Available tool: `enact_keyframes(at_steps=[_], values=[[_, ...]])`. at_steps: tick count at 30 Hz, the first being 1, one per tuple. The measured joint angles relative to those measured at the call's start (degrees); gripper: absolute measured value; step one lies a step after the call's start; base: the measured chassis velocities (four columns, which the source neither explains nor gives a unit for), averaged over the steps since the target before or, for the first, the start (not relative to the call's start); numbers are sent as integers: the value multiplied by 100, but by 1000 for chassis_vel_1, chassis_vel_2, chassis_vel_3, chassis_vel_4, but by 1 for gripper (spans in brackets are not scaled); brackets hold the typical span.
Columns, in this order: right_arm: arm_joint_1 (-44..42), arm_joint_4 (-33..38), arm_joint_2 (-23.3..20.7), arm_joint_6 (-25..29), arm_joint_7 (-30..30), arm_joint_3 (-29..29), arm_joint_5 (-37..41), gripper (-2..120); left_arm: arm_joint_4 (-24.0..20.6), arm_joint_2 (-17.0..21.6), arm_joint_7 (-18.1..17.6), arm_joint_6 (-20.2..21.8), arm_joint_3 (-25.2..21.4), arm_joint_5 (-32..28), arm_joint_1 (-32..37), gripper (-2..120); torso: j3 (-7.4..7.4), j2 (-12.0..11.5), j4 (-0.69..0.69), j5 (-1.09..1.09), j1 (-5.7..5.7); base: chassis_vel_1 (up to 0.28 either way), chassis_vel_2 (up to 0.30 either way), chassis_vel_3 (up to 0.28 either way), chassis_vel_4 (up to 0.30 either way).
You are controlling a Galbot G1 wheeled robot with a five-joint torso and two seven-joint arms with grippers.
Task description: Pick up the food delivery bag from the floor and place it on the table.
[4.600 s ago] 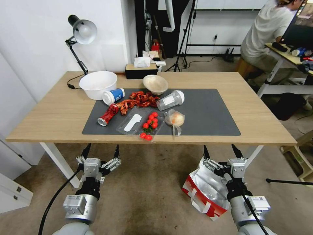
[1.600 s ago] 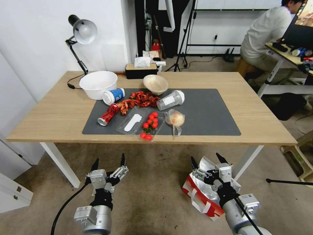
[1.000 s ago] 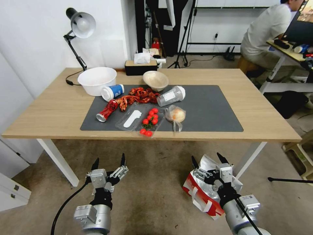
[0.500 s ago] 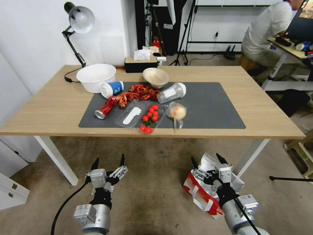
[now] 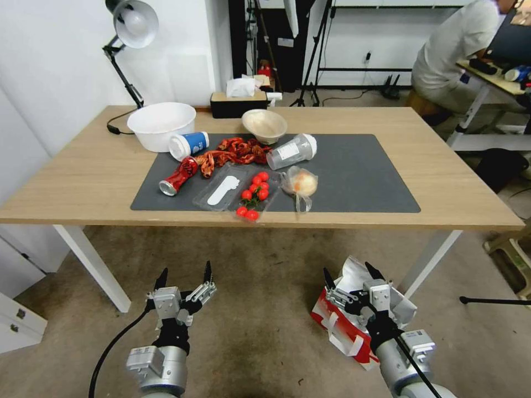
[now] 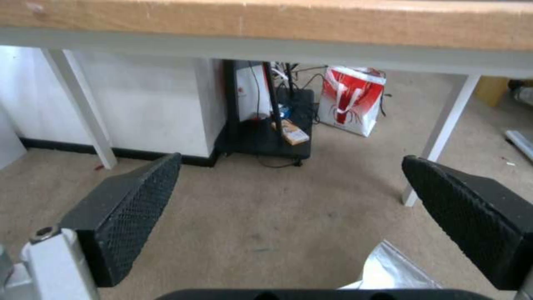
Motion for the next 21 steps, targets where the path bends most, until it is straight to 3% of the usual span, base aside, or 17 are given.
enact_keyframes(at_steps=[21], values=[[41, -59, 64, 37, -30, 33, 5, 100, 24, 120, -55, 13, -12, -53, -8, 100, -328, -569, 0, 0, -240, 0, 0, 0, 0]])
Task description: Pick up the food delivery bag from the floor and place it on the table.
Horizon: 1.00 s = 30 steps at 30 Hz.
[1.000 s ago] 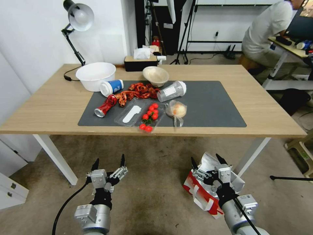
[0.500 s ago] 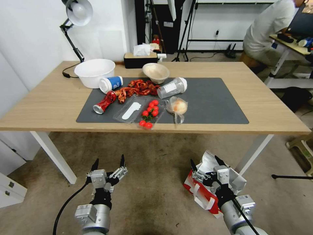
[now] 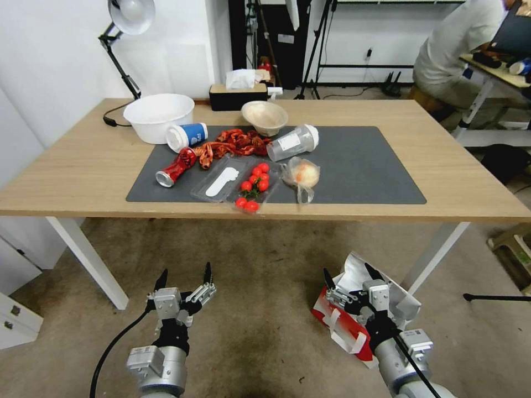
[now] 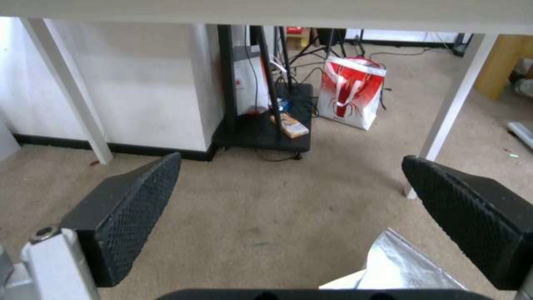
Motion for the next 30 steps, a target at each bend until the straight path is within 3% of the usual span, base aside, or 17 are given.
enact_keyframes(at_steps=[30], values=[[2, -67, -7, 22, -25, -9, 0, 100, 49, 23, -47, -29, -5, -11, -22, 100, -414, -696, 0, 0, -284, 0, 0, 0, 0]])
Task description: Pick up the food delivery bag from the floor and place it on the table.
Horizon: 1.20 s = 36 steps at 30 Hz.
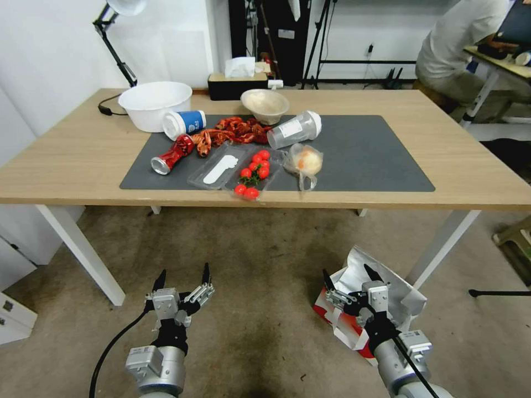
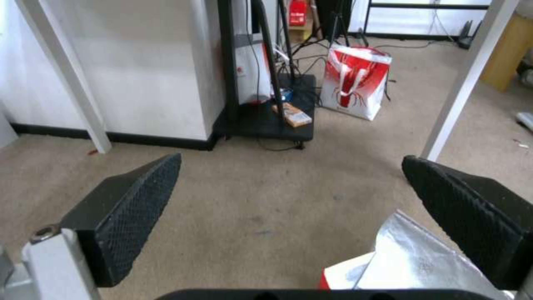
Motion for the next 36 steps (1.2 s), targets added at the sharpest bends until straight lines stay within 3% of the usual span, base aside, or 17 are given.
enact_keyframes(at_steps=[36], values=[[2, -55, 30, 13, -16, -4, -9, 100, 44, 36, -72, -43, 8, -11, -24, 100, -553, -883, 0, 0, -328, 0, 0, 0, 0]])
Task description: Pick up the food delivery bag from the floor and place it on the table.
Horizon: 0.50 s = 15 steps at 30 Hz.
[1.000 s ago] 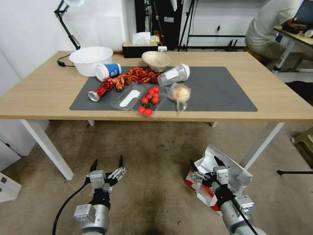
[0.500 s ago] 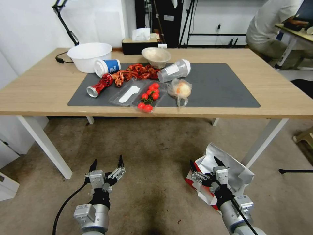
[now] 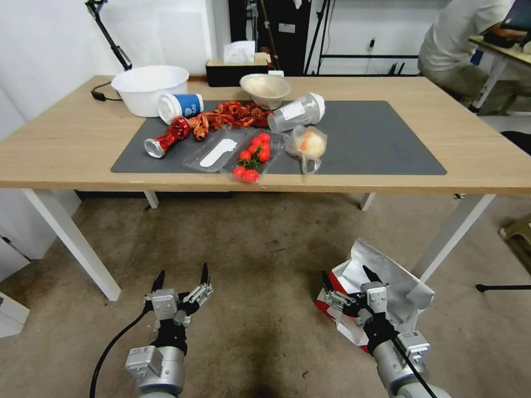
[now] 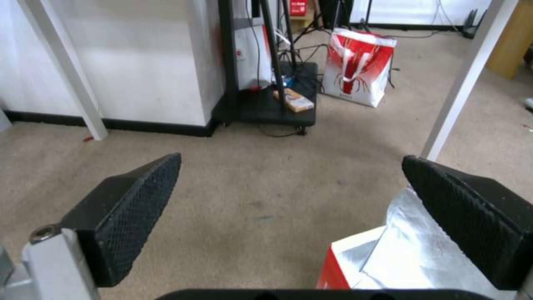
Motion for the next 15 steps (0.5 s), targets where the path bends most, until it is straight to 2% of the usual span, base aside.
enact_keyframes(at_steps=[15], values=[[-3, -2, 0, 7, 1, 18, 0, 100, 14, 15, 5, -5, -2, -3, -18, 100, -204, -320, 0, 0, -114, 0, 0, 0, 0]])
